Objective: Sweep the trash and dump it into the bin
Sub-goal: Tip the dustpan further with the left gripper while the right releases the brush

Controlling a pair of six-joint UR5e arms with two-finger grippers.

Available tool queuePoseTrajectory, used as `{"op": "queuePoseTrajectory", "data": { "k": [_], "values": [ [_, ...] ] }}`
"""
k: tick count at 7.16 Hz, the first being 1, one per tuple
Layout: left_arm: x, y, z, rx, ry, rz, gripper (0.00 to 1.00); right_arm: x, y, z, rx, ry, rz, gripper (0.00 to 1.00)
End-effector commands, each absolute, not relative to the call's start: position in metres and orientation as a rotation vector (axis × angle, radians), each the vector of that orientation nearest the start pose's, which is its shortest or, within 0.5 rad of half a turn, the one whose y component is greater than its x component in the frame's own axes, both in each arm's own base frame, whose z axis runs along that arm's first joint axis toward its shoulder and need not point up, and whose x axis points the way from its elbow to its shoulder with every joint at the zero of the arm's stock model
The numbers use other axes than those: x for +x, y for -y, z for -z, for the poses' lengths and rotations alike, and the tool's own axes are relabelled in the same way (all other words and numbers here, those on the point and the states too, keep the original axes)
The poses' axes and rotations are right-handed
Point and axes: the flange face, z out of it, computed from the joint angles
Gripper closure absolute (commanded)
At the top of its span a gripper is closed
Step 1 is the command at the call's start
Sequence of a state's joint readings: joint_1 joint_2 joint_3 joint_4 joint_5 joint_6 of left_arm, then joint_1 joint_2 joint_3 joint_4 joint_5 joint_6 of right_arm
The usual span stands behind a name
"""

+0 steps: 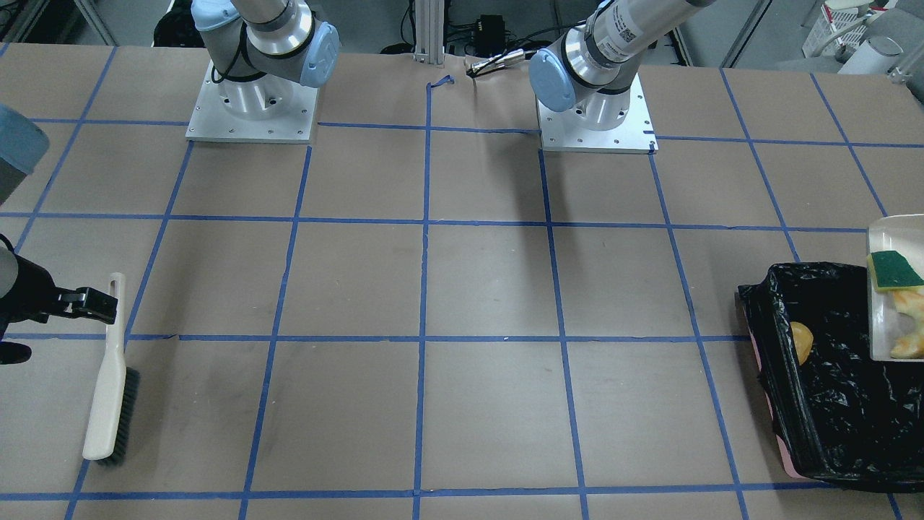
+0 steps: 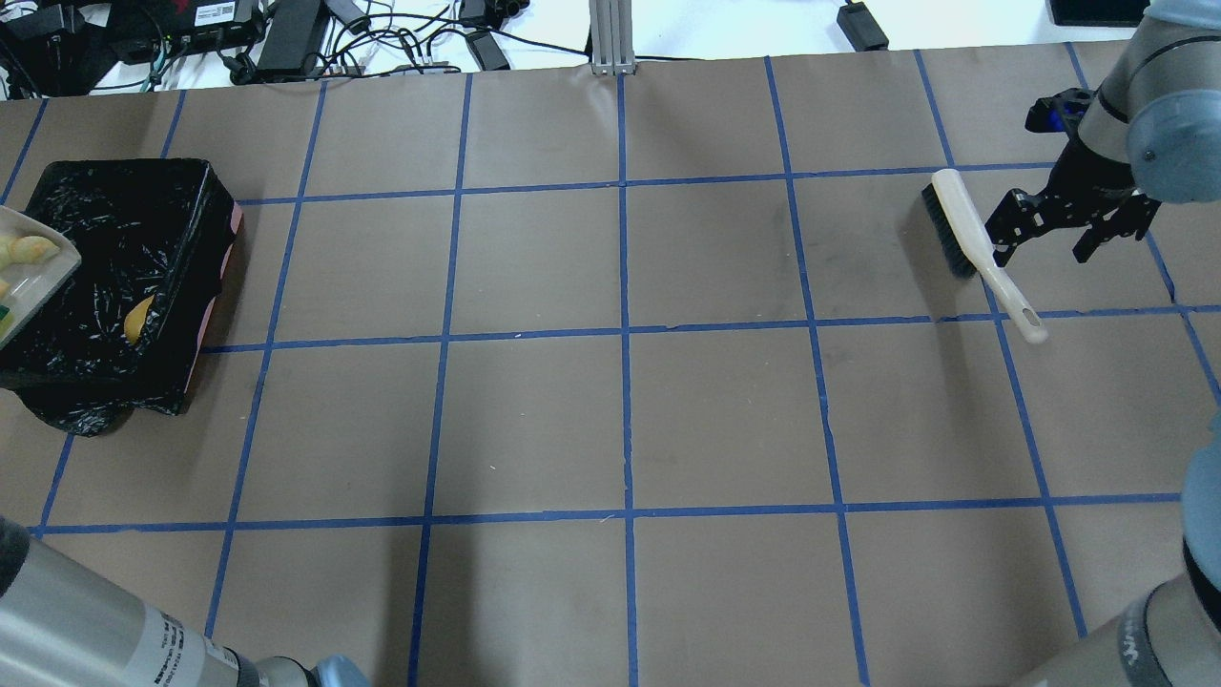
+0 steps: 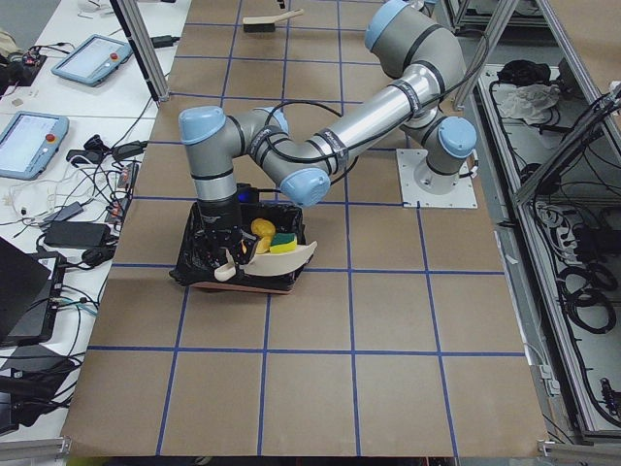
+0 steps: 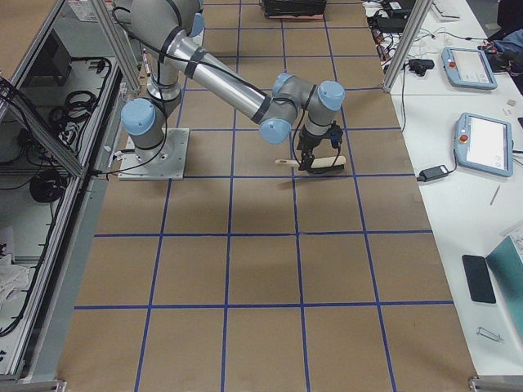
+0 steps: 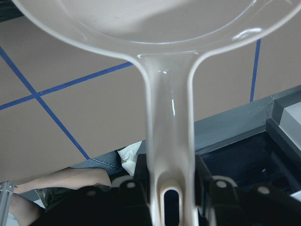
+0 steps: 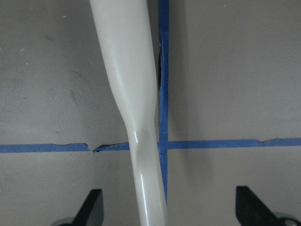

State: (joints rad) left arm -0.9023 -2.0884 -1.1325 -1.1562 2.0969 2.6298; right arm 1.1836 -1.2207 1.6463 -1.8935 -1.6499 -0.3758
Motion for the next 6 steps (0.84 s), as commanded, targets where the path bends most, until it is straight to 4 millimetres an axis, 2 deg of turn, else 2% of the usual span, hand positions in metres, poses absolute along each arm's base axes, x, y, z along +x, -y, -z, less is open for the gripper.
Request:
{"op": "queuePoseTrajectory", "data": {
  "k": [1, 2, 3, 4, 5, 6],
  "values": [
    [0.362, 0.633, -0.463, -2.705, 1.921, 1.063, 1.0, -0.101, 0.587, -0.338, 0.011, -3.198, -0.077, 0.0],
    [0.362, 0.637, -0.463, -2.742, 1.916, 1.106, 1.0, -0.091, 0.576, -0.361, -0.006, -3.2, -0.064, 0.0],
    [0.353, 0.643, -0.469, -2.785, 1.911, 1.151, 1.0, -0.076, 0.564, -0.392, -0.024, -3.188, -0.006, 0.0],
    [0.334, 0.652, -0.471, -2.798, 1.907, 1.215, 1.0, -0.054, 0.551, -0.399, -0.041, -3.129, -0.077, 0.0],
    [0.312, 0.66, -0.472, -2.806, 1.89, 1.296, 1.0, -0.048, 0.554, -0.401, -0.031, -3.121, -0.068, 0.0],
    [0.31, 0.66, -0.47, -2.81, 1.881, 1.296, 1.0, -0.048, 0.557, -0.404, -0.05, -3.119, -0.064, 0.0]
  ]
}}
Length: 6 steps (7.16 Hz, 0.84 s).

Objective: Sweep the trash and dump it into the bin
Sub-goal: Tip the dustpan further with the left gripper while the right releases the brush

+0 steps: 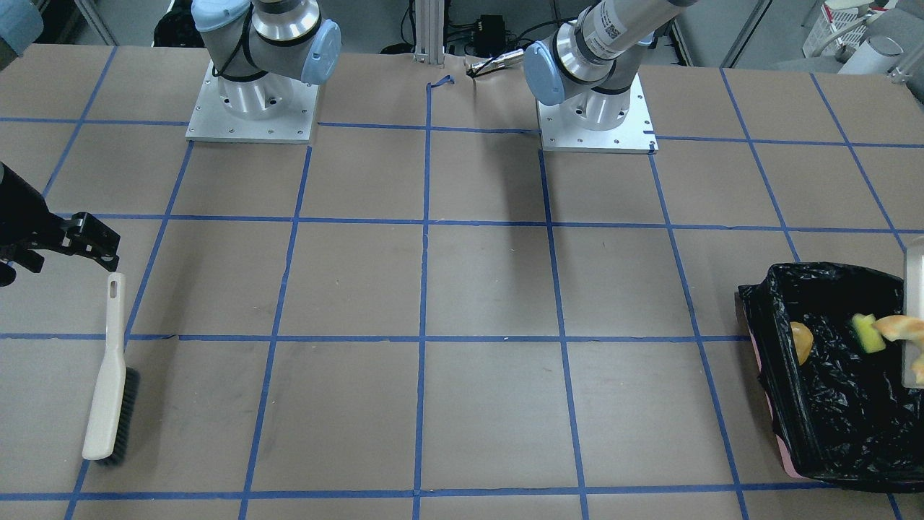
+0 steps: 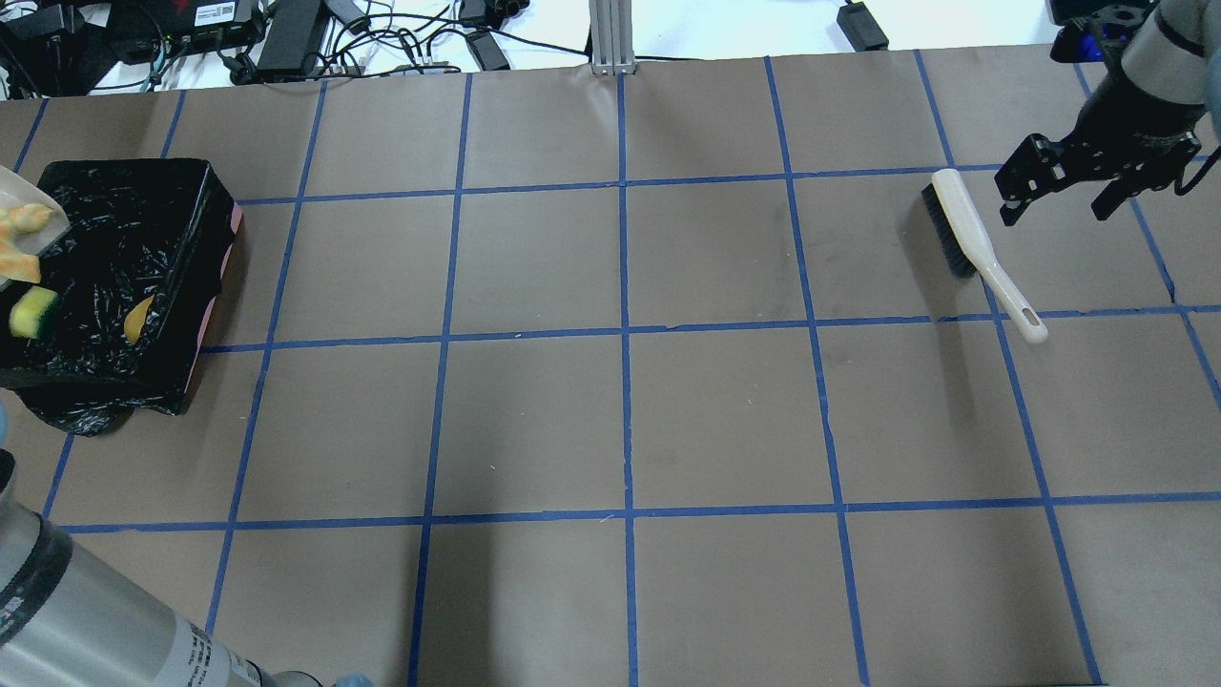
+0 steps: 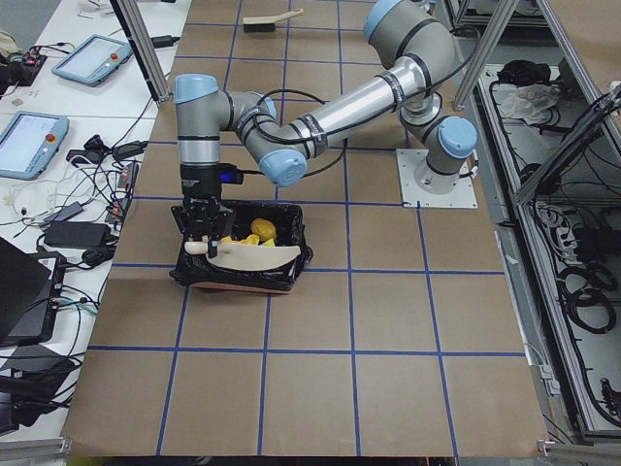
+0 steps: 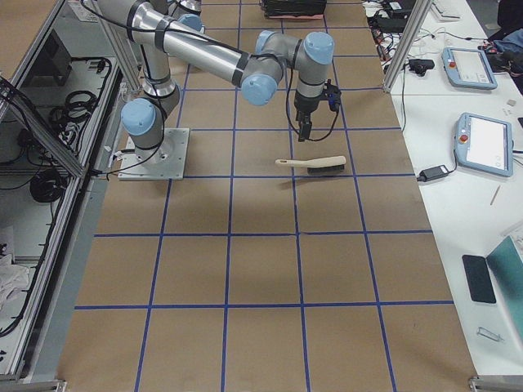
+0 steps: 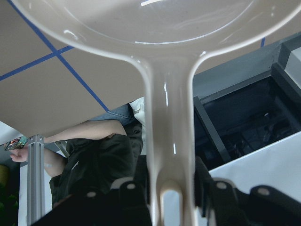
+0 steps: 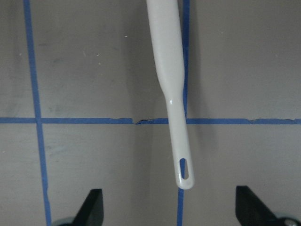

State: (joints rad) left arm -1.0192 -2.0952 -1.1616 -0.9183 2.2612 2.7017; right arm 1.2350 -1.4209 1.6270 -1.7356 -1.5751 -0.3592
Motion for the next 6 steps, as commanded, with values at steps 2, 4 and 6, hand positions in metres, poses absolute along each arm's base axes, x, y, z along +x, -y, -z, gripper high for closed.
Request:
{"op": "queuePoseTrajectory", "data": {
  "k": [2, 4, 6],
  "values": [
    [0.308, 0.66, -0.471, -2.811, 1.881, 1.3, 1.0, 0.006, 0.557, -0.415, -0.172, -3.135, -0.032, 0.0],
    [0.301, 0.659, -0.481, -2.865, 1.883, 1.223, 1.0, 0.07, 0.553, -0.417, -0.034, -3.135, -0.025, 0.0],
    [0.287, 0.659, -0.488, -3.009, 1.842, 0.861, 1.0, 0.1, 0.528, -0.453, -0.113, -3.137, 0.065, 0.0]
  ]
}}
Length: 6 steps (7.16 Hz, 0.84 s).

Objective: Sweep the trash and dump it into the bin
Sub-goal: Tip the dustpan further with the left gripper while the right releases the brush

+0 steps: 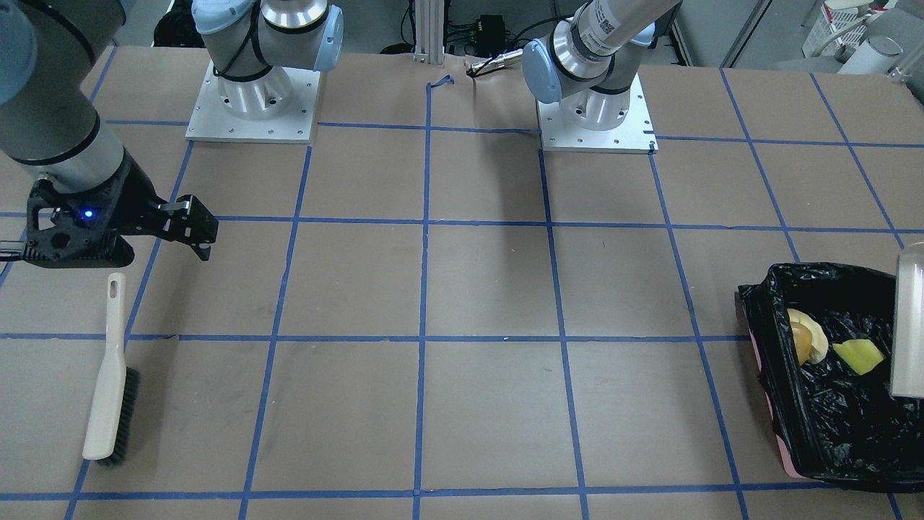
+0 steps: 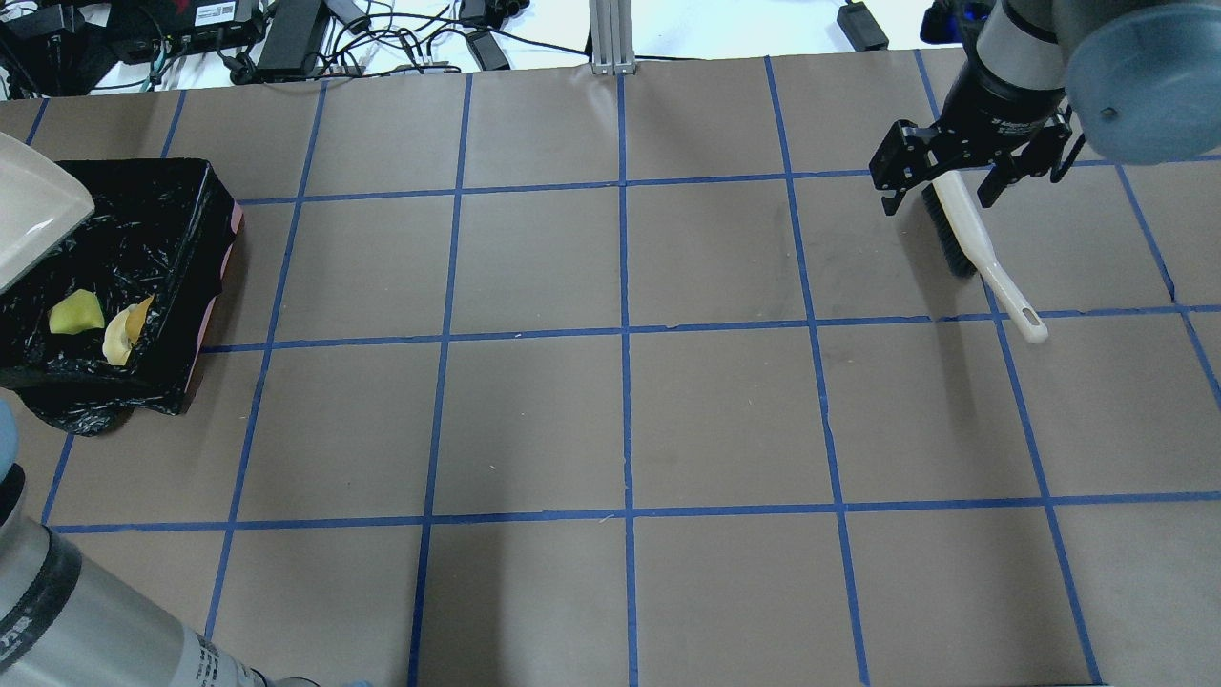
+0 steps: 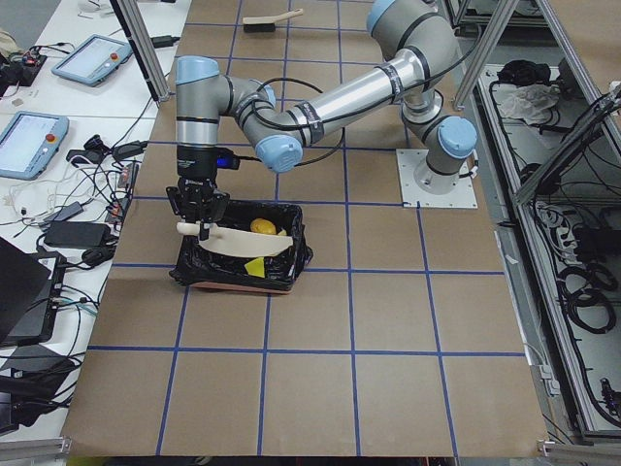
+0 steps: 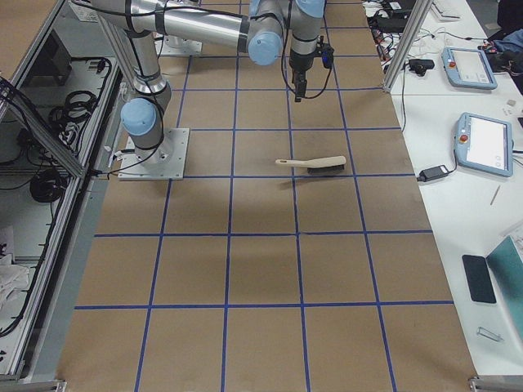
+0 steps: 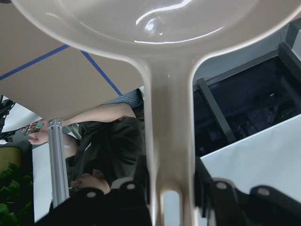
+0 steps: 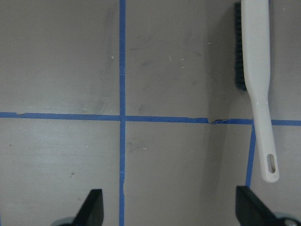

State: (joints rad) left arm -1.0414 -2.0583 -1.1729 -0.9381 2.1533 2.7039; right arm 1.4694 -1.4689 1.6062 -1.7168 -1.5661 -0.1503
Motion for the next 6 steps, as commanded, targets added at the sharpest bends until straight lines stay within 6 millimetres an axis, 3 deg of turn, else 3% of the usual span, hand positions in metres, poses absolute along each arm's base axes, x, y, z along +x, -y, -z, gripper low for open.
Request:
{"op": "queuePoseTrajectory", "data": {
  "k": [1, 3, 4, 5, 6],
  "values": [
    [0.274, 0.657, -0.491, -3.009, 1.851, 0.644, 1.0, 0.112, 0.515, -0.466, -0.142, -3.139, 0.084, 0.0],
    [0.24, 0.652, -0.496, -2.915, 1.925, 0.244, 1.0, 0.113, 0.512, -0.457, -0.128, -3.138, 0.015, 0.0],
    [0.225, 0.649, -0.493, -2.776, 1.999, 0.056, 1.0, 0.113, 0.51, -0.46, -0.128, -3.143, 0.024, 0.0],
    [0.209, 0.648, -0.488, -2.689, 2.027, -0.044, 1.0, 0.114, 0.509, -0.46, -0.135, -3.134, 0.025, 0.0],
    [0.18, 0.649, -0.478, -2.617, 2.065, -0.077, 1.0, 0.114, 0.509, -0.461, -0.149, -3.133, 0.03, 0.0]
  ]
}}
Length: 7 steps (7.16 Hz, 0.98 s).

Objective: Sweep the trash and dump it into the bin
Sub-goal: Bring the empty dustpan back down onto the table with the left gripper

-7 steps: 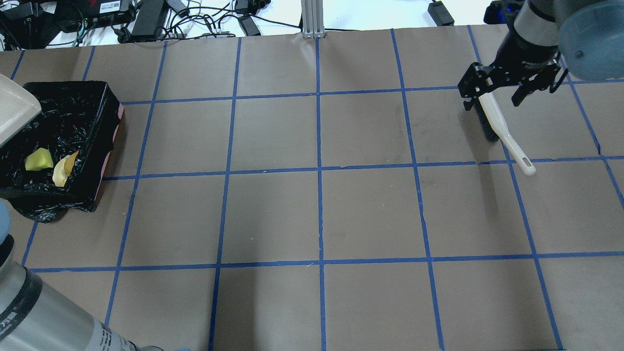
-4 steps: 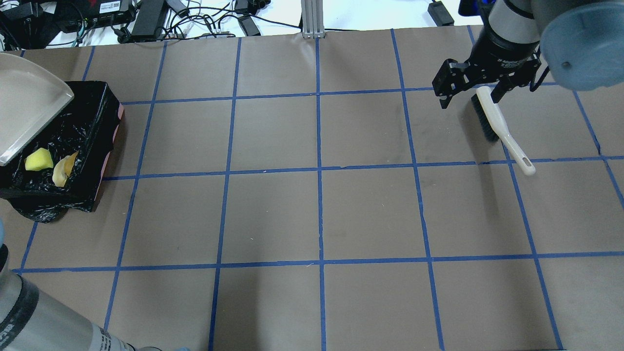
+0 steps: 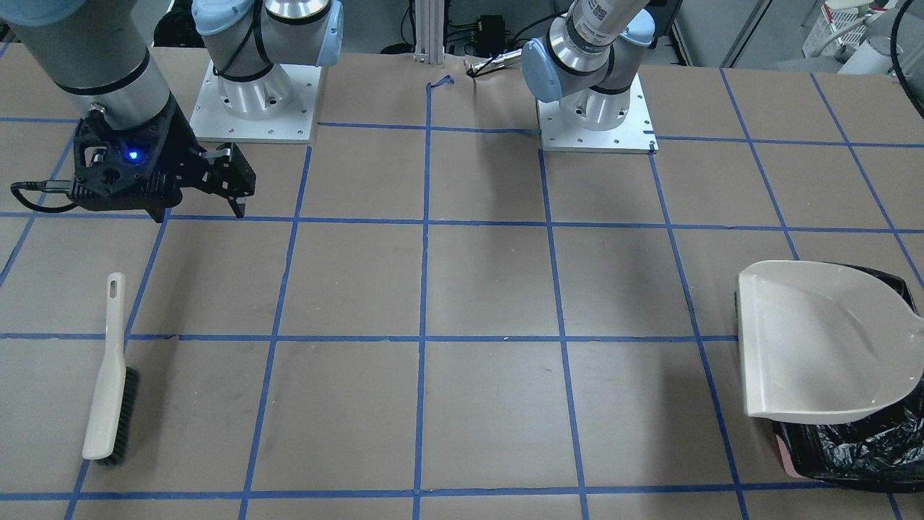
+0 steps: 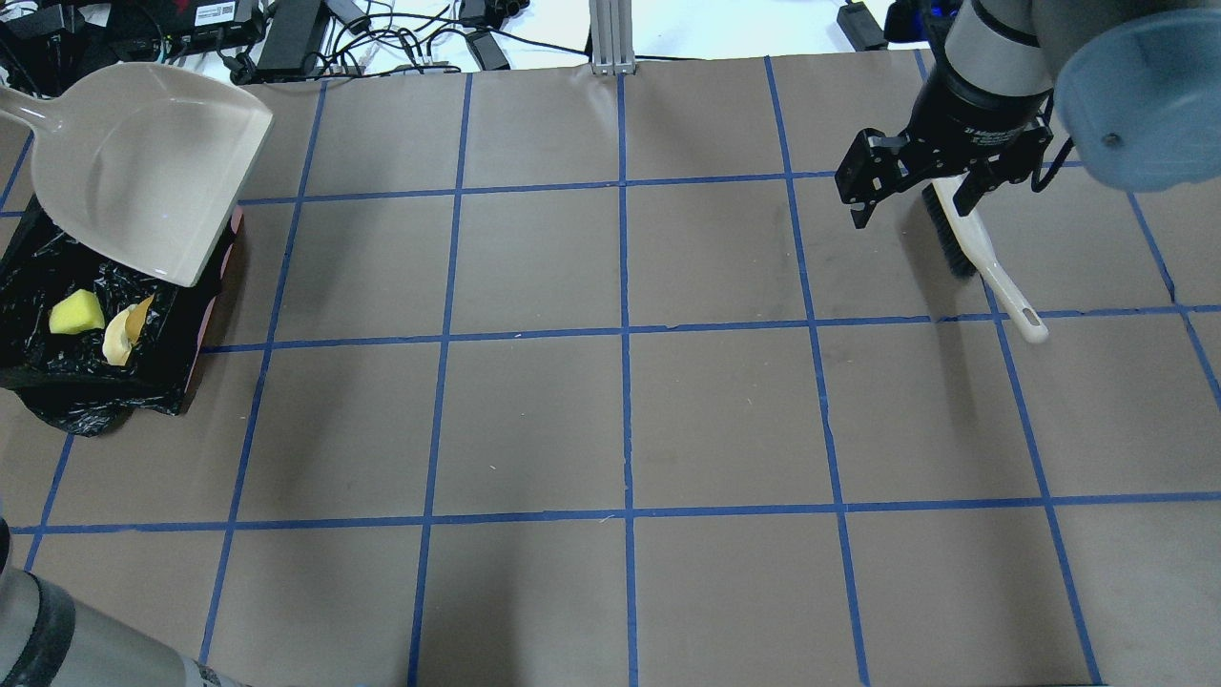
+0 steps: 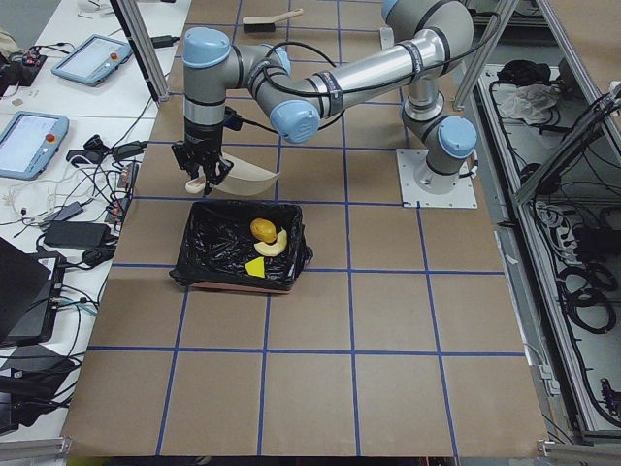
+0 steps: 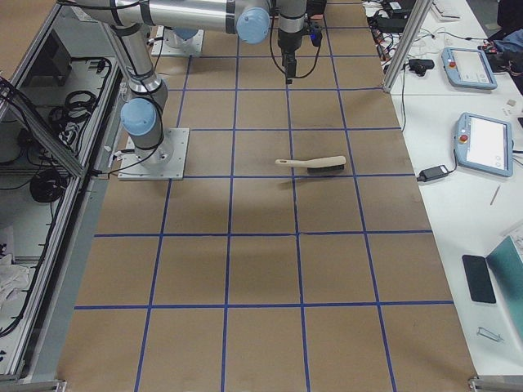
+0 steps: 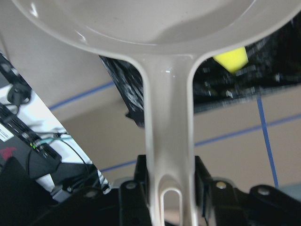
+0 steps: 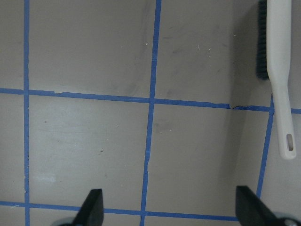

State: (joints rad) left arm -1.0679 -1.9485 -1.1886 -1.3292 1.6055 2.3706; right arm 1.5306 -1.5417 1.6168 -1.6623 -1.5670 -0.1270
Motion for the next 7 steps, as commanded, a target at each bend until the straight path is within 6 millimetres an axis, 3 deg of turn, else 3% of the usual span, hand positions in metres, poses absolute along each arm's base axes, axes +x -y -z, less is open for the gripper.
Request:
{"op": "queuePoseTrajectory", "data": {
  "k": [1, 3, 4, 5, 7],
  "values": [
    [0.151, 0.647, -0.466, -2.539, 2.111, -0.084, 1.0, 0.113, 0.51, -0.46, -0.149, -3.141, 0.026, 0.0],
    [0.102, 0.661, -0.441, -2.36, 2.222, -0.145, 1.0, 0.112, 0.51, -0.46, -0.15, -3.147, 0.025, 0.0],
    [0.058, 0.671, -0.432, -2.377, 2.204, -0.144, 1.0, 0.112, 0.51, -0.46, -0.15, -3.15, 0.025, 0.0],
    [0.039, 0.682, -0.414, -2.288, 2.293, -0.145, 1.0, 0.112, 0.51, -0.459, -0.15, -3.152, 0.022, 0.0],
    [0.041, 0.687, -0.343, -2.296, 2.147, -0.035, 1.0, 0.112, 0.509, -0.459, -0.15, -3.151, 0.02, 0.0]
  ]
}}
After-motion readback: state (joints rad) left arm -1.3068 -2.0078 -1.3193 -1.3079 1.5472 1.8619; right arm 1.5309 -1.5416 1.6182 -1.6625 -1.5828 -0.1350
